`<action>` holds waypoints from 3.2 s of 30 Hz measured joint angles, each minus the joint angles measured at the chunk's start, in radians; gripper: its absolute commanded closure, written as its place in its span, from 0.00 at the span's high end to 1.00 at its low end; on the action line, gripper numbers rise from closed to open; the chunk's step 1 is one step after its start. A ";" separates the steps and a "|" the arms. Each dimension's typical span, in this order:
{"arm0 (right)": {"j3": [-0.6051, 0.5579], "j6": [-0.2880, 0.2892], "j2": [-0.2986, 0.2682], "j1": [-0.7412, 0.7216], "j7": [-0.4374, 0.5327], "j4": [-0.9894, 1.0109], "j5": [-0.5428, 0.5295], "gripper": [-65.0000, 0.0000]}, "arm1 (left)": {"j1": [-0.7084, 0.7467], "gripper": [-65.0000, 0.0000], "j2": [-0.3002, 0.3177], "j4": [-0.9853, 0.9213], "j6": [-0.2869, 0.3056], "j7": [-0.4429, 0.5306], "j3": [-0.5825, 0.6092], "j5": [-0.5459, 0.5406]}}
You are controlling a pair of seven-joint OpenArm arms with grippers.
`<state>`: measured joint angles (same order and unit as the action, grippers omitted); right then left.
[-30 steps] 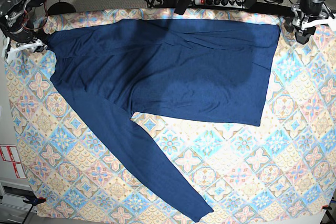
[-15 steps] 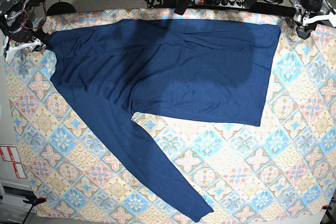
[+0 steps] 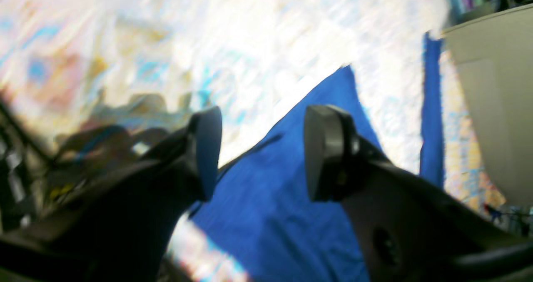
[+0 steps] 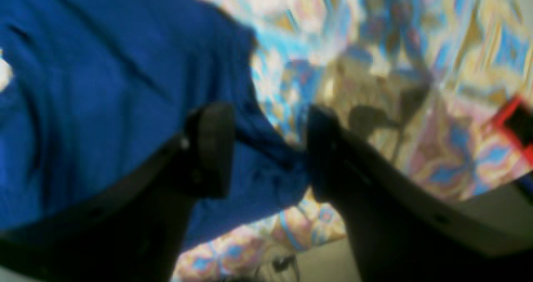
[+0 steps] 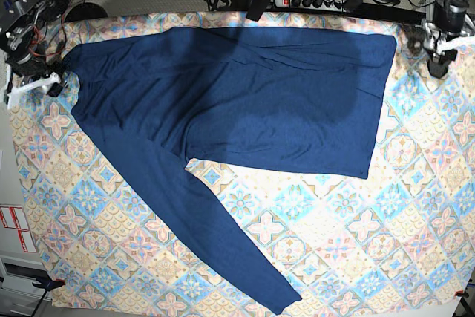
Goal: Fold the T-shirt properly
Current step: 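Lower both grippers onto the shirt's long edge opposite the held edge, then grasp the shirt's long edge with both grippers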
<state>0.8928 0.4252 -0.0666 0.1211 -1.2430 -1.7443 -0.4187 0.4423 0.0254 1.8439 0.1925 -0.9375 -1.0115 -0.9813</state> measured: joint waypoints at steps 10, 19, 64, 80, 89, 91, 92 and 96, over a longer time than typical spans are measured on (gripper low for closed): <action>-0.265 -0.006 -0.003 -0.068 0.009 0.008 0.017 0.42 | -0.164 0.48 0.029 -0.092 0.001 -0.035 0.115 0.159; -0.411 -0.003 -0.029 -0.150 0.009 0.139 0.021 0.42 | -0.291 0.48 0.028 -0.259 0.000 -0.034 0.114 0.273; -0.766 -0.003 -0.016 -0.392 0.167 0.448 0.407 0.42 | -0.784 0.48 0.161 -0.791 -0.006 -0.021 0.552 0.637; -0.760 -0.003 -0.014 -0.385 0.163 0.446 0.408 0.42 | -0.809 0.48 0.169 -0.932 -0.005 0.117 0.574 0.850; -0.760 0.000 -0.013 -0.384 0.160 0.441 0.407 0.42 | -0.866 0.48 0.174 -1.085 -0.004 0.236 0.576 0.843; -0.760 0.000 -0.014 -0.383 0.159 0.441 0.408 0.42 | -0.866 0.48 0.164 -1.085 -0.004 0.232 0.576 0.844; -0.760 0.000 -0.014 -0.383 0.159 0.441 0.408 0.42 | -0.866 0.48 0.154 -1.085 -0.005 0.232 0.576 0.847; -0.761 0.000 -0.014 -0.384 0.160 0.441 0.408 0.42 | -0.866 0.48 0.148 -1.085 -0.001 0.233 0.576 0.847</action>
<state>0.1322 0.4255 -0.0803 -0.2626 -1.0832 -1.3033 -0.0105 -0.4240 0.1734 0.7589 0.1913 -0.7040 -0.4351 -0.1345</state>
